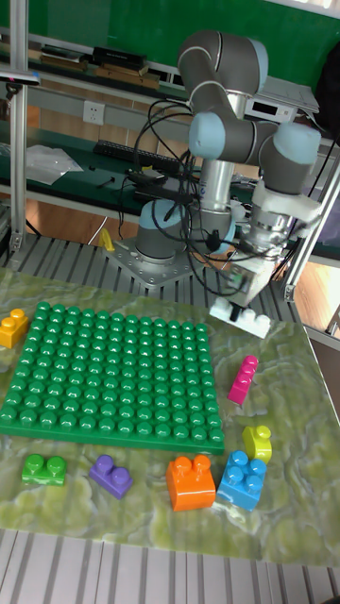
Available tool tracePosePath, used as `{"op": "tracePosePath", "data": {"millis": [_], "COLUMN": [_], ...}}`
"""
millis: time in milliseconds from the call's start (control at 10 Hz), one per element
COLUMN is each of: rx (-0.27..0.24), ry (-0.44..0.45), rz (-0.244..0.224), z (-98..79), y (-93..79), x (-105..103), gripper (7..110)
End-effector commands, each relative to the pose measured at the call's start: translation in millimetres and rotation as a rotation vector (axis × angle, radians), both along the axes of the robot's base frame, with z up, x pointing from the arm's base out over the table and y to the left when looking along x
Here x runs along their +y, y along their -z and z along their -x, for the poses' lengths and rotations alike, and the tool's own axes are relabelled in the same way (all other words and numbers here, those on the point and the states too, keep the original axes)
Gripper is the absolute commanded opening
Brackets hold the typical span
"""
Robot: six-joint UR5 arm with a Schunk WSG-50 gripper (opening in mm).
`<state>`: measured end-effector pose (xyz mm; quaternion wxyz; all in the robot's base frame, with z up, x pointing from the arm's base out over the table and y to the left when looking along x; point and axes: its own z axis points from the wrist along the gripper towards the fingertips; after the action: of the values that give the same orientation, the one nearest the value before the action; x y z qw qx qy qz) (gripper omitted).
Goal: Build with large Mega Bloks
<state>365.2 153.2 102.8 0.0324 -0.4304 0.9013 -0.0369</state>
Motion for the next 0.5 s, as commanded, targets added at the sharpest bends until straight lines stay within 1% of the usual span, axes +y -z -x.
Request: {"op": "tracePosePath", "data": {"millis": [0,100,200,300,400], "rx": [-0.046,-0.05,-0.04,-0.046,-0.043], "ry": [0.284,0.354,0.453,0.536,0.606], "rz": [0.027,-0.022,0.002,0.055,0.026], "z": [-18.1,-26.4,-23.6,-24.3,-30.1], "y": [-10.4,-5.3,-2.5,0.6,10.0], "x": [-37.8,-36.1,-47.4,-67.7,-72.1], "gripper": [7,7,7,7,7]}}
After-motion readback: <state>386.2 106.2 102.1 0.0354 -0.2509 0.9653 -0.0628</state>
